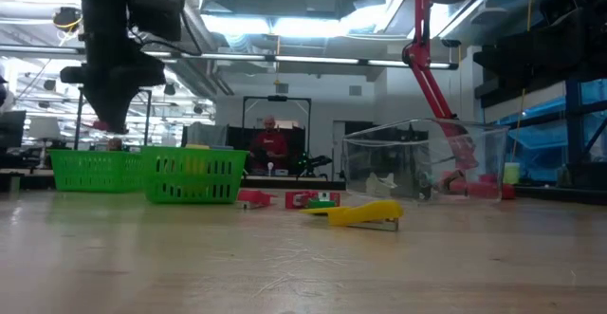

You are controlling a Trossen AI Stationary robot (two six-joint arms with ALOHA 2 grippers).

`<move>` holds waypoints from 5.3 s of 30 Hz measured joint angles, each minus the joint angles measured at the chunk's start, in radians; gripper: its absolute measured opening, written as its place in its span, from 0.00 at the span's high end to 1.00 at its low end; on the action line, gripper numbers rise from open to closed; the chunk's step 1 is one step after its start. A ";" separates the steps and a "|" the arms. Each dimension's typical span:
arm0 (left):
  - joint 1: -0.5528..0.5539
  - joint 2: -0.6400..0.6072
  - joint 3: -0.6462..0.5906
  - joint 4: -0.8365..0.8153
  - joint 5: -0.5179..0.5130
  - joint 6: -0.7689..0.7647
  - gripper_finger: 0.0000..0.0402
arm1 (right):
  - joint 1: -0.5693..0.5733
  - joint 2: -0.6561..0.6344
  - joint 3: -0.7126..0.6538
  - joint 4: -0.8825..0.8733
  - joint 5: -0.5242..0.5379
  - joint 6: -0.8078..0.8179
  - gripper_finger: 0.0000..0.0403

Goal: Pick and place Stapler, Stapler remover, tape
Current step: Put the red stapler into the left green bin, then put the yellow stapler into the left green bin

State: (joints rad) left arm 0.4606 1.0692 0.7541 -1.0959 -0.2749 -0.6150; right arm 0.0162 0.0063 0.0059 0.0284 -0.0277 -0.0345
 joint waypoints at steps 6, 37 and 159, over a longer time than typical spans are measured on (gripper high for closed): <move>0.038 0.067 0.000 0.034 -0.017 0.069 0.81 | 0.000 0.000 0.000 0.000 0.000 0.000 0.42; -0.176 0.033 0.099 0.458 0.022 0.259 0.54 | 0.000 0.000 0.000 0.000 0.000 0.000 0.42; -0.595 0.554 0.626 0.529 -0.084 0.416 0.84 | 0.000 0.000 0.000 0.000 0.000 0.000 0.42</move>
State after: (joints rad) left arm -0.1346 1.6234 1.3804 -0.5664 -0.3591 -0.1993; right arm 0.0160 0.0061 0.0059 0.0284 -0.0277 -0.0345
